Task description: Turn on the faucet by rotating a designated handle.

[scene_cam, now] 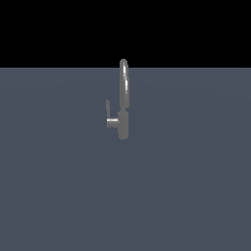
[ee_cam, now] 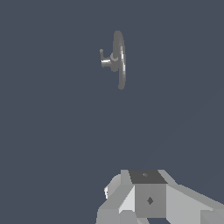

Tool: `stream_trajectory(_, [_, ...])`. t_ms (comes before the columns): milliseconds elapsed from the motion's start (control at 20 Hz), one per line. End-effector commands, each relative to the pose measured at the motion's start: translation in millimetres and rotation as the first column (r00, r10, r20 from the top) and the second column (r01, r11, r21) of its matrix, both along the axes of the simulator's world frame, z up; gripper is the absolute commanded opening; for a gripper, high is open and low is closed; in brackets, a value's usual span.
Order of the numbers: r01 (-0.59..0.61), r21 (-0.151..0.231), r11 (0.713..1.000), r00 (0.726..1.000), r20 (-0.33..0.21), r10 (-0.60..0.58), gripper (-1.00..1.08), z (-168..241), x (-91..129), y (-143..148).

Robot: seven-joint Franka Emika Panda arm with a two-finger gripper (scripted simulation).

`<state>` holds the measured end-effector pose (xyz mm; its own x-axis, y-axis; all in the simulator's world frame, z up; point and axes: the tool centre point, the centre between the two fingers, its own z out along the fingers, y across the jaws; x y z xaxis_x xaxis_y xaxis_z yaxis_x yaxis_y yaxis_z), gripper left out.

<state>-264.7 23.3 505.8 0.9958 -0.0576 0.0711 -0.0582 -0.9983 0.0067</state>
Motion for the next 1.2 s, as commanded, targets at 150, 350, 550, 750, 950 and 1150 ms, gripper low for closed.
stream_trajectory(150, [0.128,-0.019,0.992,0.986,0.112,-0.125,-1.0,32,3,16])
stream_trajectory(350, [0.233,-0.027,0.972,0.953,0.205,-0.223,-1.0,56,7,33])
stream_trajectory(550, [0.331,-0.029,0.943,0.905,0.292,-0.309,-1.0,75,12,53])
stream_trajectory(750, [0.42,-0.025,0.907,0.847,0.371,-0.382,-1.0,89,20,76])
stream_trajectory(950, [0.501,-0.019,0.865,0.781,0.441,-0.442,-1.0,96,33,101])
stream_trajectory(1150, [0.573,-0.01,0.82,0.712,0.502,-0.491,-1.0,95,50,125])
